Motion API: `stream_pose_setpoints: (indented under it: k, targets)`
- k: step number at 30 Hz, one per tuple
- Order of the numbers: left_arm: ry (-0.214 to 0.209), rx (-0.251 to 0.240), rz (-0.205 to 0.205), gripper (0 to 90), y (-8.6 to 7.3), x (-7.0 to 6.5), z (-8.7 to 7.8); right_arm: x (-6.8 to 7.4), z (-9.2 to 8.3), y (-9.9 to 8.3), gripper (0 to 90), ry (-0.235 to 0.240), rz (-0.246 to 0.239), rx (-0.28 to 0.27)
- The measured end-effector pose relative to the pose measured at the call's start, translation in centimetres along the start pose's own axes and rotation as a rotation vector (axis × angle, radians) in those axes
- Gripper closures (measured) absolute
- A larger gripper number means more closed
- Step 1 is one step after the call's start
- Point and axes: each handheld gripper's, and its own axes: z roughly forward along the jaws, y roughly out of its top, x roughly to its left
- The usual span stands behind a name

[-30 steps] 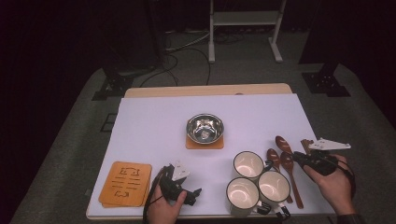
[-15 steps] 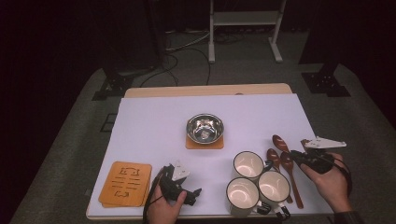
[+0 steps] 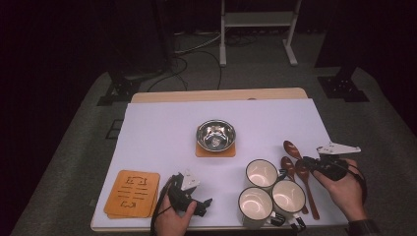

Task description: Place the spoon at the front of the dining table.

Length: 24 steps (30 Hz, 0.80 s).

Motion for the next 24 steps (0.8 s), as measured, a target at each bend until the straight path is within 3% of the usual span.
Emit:
stream_pose_setpoints:
  k: [24]
  targets:
    - [0.0, 0.0, 0.0, 0.0, 0.0, 0.0, 0.0, 0.5, 0.74, 0.94, 81.7, 0.017, -0.017, -0.007]
